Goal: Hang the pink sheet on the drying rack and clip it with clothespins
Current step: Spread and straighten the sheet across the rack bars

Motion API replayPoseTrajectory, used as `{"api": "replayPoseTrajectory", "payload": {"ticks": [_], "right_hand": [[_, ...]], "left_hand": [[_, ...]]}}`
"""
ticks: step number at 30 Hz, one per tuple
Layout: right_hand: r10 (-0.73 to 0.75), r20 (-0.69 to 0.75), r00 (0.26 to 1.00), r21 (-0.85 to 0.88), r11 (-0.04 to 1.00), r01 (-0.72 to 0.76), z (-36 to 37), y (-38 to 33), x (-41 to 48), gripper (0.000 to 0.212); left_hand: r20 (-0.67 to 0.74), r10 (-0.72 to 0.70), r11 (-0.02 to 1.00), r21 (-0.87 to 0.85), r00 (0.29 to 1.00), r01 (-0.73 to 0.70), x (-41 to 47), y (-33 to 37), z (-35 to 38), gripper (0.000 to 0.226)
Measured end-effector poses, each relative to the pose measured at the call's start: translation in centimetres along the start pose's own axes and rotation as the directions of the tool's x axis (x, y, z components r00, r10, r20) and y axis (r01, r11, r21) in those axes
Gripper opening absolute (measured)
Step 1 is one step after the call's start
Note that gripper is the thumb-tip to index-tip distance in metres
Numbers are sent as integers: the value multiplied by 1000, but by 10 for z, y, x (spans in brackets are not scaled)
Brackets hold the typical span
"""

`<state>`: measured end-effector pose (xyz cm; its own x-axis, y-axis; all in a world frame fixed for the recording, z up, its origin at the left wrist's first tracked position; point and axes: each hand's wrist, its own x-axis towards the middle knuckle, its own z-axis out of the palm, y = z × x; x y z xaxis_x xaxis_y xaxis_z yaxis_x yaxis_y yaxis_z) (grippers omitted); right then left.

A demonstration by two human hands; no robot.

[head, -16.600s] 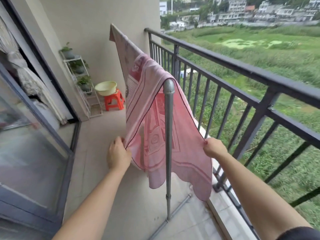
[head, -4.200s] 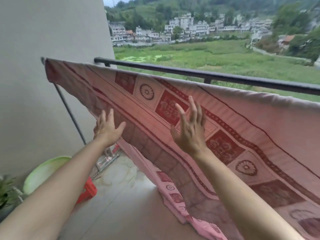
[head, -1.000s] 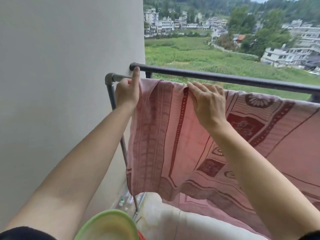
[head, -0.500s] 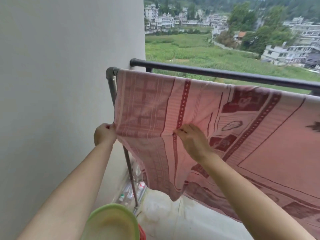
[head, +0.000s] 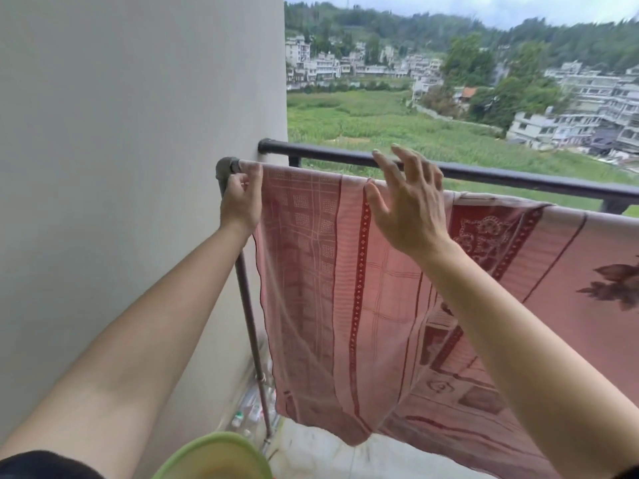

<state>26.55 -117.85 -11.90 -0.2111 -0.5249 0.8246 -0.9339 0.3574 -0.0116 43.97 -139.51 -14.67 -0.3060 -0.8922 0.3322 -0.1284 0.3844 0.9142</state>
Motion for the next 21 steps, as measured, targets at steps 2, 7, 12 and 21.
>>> {"api": "replayPoseTrajectory", "payload": {"ticks": [2, 7, 12, 21], "right_hand": [[150, 126, 981, -58, 988, -144, -3, 6, 9, 59], [170, 303, 938, -158, 979, -127, 0, 15, -2, 55], [218, 259, 941, -154, 971, -182, 5, 11, 0, 54], [-26, 269, 963, -148, 987, 68, 25, -20, -13, 62]], "left_hand": [[-94, 5, 999, -45, 996, -10, 9, 17, 8, 57], [-140, -314, 910, -327, 939, 256, 28, 30, 13, 43], [-150, -182, 934, -336, 972, 123, 43, 33, 5, 29], [-413, -150, 976, 81, 898, 200, 88, -32, -53, 34]]}}
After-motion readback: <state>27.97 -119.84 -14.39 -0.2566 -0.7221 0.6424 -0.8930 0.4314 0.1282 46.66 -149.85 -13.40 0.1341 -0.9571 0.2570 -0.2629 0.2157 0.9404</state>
